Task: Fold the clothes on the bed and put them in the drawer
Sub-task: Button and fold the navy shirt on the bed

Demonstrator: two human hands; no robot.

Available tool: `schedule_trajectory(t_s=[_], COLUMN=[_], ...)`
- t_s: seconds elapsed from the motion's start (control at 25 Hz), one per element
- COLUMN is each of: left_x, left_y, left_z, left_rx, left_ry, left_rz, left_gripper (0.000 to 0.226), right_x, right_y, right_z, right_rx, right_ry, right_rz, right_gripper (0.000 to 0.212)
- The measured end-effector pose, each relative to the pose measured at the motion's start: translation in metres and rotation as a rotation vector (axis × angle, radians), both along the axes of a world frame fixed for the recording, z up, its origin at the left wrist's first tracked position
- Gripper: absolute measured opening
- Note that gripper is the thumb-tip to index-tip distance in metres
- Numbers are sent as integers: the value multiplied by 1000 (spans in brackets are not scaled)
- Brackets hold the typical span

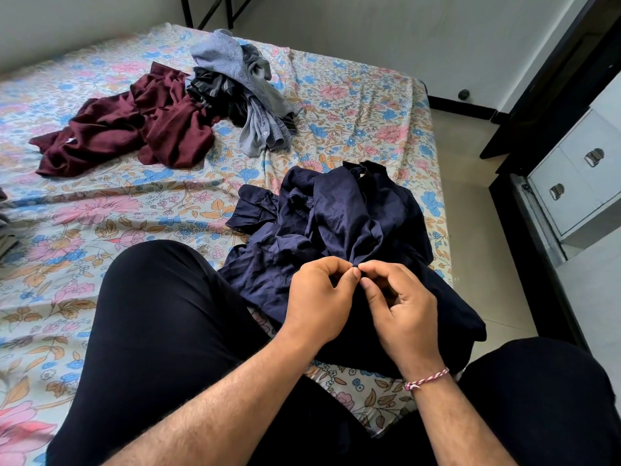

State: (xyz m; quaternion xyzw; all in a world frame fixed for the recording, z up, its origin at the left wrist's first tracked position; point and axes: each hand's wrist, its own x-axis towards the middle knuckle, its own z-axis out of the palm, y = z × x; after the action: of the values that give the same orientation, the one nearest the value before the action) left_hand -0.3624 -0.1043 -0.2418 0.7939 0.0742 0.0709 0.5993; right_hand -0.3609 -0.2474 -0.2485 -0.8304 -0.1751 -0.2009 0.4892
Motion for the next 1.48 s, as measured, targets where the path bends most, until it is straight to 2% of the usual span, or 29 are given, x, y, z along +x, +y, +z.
schedule_trajectory(t_s=[0.24, 0.32, 0.36, 0.44, 0.48, 0.52, 0.56, 0.68, 0.76, 0.88, 1.0, 1.08, 1.16, 1.24, 1.36, 1.4, 1.48], left_x=[2, 6, 8, 7, 4, 2, 1, 0, 1, -1, 0, 6, 15, 30, 51, 56, 58], left_y=[8, 8, 7, 1, -2, -5, -6, -3, 0, 1, 7, 17, 32, 49, 79, 89, 103], left_z=[2, 1, 1, 2, 2, 0, -1, 1, 3, 4, 11, 20, 32, 48, 70, 74, 77], left_rx=[320, 247, 115, -173, -226, -198, -112, 136, 165, 114, 177, 358, 623, 811, 1008, 960, 696], left_ry=[-247, -201, -141, -21, 3, 3, -12, -81, -96, -98, -132, -175, -219, -199, -126, -107, -19], left_rz=[-80, -118, -140, -161, -151, -136, -124, -107, -99, -146, -235, -370, -543, -690, -771, -791, -851], left_gripper=[11, 13, 14, 17, 18, 18, 18, 16, 17, 17, 16, 14, 13, 15, 27, 31, 26], right_x=[4, 2, 2, 0, -1, -2, -1, -4, -8, -14, -15, -14, -13, -11, 2, 7, 13], right_y=[-8, -9, -8, 0, 4, 6, 7, 5, 1, 0, -2, -6, -12, -22, -45, -52, -60], right_z=[-2, -4, -7, -7, -7, -9, -10, -6, -7, -11, -9, -8, -8, -2, 13, 16, 22], right_rx=[-106, -107, 3, 527, 759, 877, 879, 625, 497, 440, 405, 348, 247, 151, -19, -75, -109], right_ry=[-82, -83, 8, 375, 529, 610, 639, 528, 451, 489, 457, 394, 355, 344, 398, 418, 443], right_rz=[6, -26, -30, 32, 61, 65, 48, 27, 102, 189, 126, 51, 28, 61, 157, 172, 163], right_gripper=[18, 17, 16, 12, 15, 17, 16, 12, 24, 42, 33, 22, 16, 10, 12, 13, 15])
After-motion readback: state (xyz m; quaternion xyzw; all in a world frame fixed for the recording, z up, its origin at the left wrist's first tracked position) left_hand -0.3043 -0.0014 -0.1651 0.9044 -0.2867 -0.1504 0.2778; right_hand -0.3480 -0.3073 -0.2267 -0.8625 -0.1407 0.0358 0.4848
